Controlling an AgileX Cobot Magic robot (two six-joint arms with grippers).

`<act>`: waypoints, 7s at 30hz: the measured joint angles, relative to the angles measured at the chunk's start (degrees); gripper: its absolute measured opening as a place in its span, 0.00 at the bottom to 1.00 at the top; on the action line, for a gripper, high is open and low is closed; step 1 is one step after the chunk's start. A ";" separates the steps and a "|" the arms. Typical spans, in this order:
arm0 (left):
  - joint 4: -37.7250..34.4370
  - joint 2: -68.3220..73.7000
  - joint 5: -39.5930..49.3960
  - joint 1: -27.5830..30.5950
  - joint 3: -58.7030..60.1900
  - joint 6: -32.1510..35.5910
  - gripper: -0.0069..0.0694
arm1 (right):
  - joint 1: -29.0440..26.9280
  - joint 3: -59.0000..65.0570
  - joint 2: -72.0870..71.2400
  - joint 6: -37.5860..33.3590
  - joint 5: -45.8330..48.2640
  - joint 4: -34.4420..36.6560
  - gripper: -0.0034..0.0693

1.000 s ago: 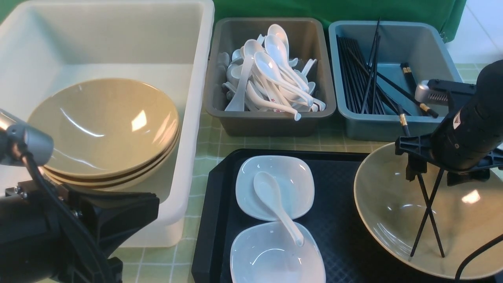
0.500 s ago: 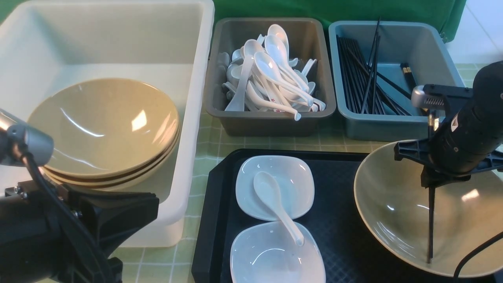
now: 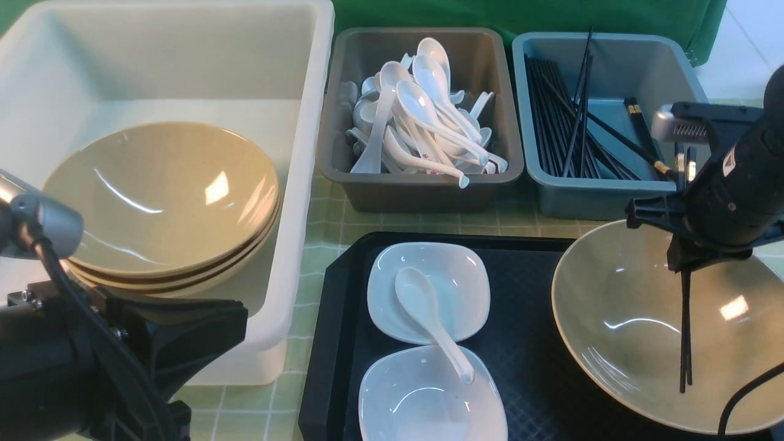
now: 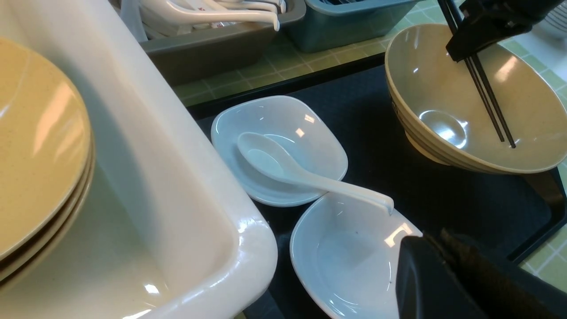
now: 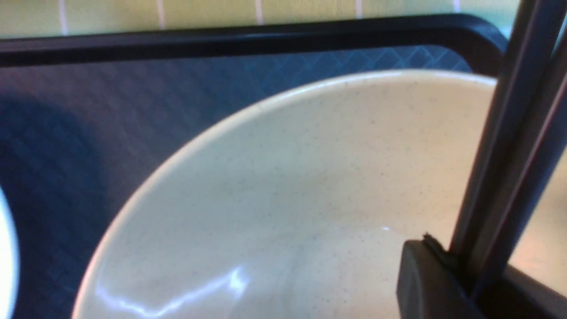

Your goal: On green table put chopsticks spoon bowls plates into blue grey white boxes.

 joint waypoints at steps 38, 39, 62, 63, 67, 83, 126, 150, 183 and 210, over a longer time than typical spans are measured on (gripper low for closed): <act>-0.55 0.00 -0.24 0.00 0.00 0.00 0.09 | -7.40 -26.74 14.97 0.05 -4.08 23.84 0.13; -0.83 0.00 -0.24 0.00 0.00 0.00 0.09 | -7.74 -29.42 17.23 0.05 -4.97 24.68 0.13; -9.44 0.00 -0.59 0.00 0.00 0.00 0.09 | -9.99 -52.00 36.93 -9.33 -0.93 23.15 0.45; -9.44 0.00 -0.65 0.00 0.00 0.00 0.09 | -9.99 -52.00 36.57 -9.91 -0.27 22.86 0.48; -9.44 0.00 -0.65 0.00 -0.12 0.00 0.09 | -9.99 -52.00 32.78 -12.03 2.90 22.15 0.58; 8.95 -0.05 12.85 0.00 -12.67 -0.36 0.09 | 9.01 -36.77 8.12 -23.58 19.29 13.04 0.60; 10.06 -6.16 17.45 -0.10 -12.67 0.01 0.09 | 24.99 -30.38 18.26 -20.92 20.73 15.32 0.23; 9.89 -6.16 14.71 -0.10 -12.67 -0.71 0.09 | 10.29 -42.26 30.26 -14.55 -14.92 19.06 0.32; -6.39 27.47 9.00 -0.10 -12.67 6.81 0.09 | 20.00 -13.24 -25.07 -31.69 20.05 16.97 0.16; -12.82 87.13 13.94 -12.08 -63.29 -5.14 0.66 | 20.00 13.72 -59.03 -13.23 14.26 2.91 0.08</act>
